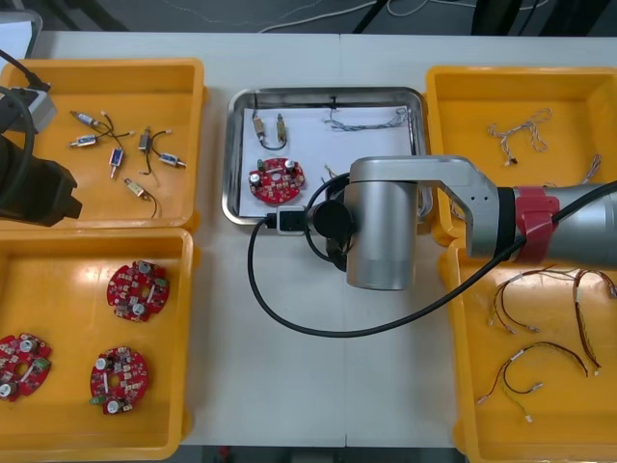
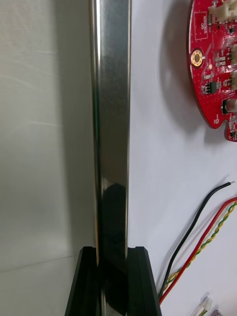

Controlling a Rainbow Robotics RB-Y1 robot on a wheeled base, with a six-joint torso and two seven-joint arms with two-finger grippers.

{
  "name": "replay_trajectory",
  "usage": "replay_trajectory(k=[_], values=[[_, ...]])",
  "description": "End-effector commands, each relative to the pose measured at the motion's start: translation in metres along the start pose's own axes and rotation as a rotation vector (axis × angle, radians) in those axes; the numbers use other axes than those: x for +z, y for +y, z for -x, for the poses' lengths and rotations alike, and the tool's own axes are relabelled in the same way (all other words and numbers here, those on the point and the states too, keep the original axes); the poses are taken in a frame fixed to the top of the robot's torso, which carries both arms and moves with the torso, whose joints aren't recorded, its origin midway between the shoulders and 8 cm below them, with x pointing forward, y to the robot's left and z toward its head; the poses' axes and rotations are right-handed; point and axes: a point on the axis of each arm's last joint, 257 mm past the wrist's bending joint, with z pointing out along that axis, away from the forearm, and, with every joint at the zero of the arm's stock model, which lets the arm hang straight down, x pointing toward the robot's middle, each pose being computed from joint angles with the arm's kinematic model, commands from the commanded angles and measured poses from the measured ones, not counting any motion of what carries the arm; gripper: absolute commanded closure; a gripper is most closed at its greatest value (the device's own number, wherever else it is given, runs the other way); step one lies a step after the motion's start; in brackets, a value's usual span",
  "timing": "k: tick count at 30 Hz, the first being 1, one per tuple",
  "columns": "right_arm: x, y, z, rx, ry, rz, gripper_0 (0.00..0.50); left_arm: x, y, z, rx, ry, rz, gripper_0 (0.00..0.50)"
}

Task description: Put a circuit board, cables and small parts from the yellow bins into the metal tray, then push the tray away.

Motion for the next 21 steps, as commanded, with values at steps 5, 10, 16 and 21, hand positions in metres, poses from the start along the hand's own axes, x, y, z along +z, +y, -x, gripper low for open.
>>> replay_trajectory(k=[5,10,16,21], values=[[-0.003,-0.038,0.023,-0.090,-0.038,-0.074,0.500,-0.013,0.019,0.001,0.046,-0.021,0.057,0.000],[-0.001,-0.046,0.027,-0.094,-0.051,-0.086,0.500,-0.013,0.019,0.001,0.046,-0.021,0.057,0.000],[0.001,-0.054,0.031,-0.098,-0.069,-0.100,0.500,-0.013,0.019,0.001,0.046,-0.021,0.057,0.000],[0.006,-0.063,0.041,-0.095,-0.121,-0.115,0.500,-0.013,0.019,0.001,0.046,-0.021,0.057,0.000]])
